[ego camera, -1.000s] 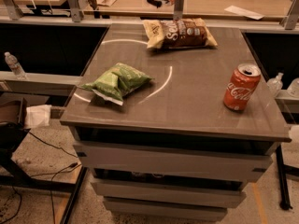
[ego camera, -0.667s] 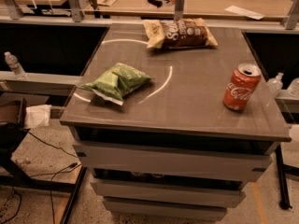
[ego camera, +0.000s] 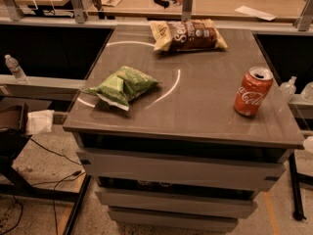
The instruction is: Move coke can near green jalapeno chip bag
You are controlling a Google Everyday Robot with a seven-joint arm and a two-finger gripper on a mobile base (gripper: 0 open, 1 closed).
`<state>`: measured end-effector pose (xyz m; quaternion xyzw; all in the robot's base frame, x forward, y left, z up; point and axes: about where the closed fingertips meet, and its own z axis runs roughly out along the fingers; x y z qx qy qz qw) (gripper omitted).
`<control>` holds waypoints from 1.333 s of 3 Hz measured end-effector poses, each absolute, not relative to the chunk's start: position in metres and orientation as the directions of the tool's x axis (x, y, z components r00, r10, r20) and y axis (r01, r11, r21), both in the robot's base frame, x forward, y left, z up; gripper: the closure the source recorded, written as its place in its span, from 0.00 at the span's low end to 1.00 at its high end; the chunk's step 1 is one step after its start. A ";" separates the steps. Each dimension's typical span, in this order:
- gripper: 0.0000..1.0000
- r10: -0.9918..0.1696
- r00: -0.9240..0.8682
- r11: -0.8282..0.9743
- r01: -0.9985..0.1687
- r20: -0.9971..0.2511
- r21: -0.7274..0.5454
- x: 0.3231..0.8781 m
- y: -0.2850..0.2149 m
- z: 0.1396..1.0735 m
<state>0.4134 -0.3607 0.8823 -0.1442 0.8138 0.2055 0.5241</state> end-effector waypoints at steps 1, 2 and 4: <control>0.00 -0.071 -0.345 0.866 -0.487 -0.936 0.114 0.416 -0.361 0.878; 0.00 -0.094 -0.303 0.868 -0.492 -0.948 0.071 0.420 -0.364 0.875; 0.00 -0.142 -0.283 0.877 -0.480 -0.948 0.011 0.426 -0.367 0.885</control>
Offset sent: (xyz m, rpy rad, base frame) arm 0.0082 -0.0126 -0.0118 -0.0952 -0.1604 0.0185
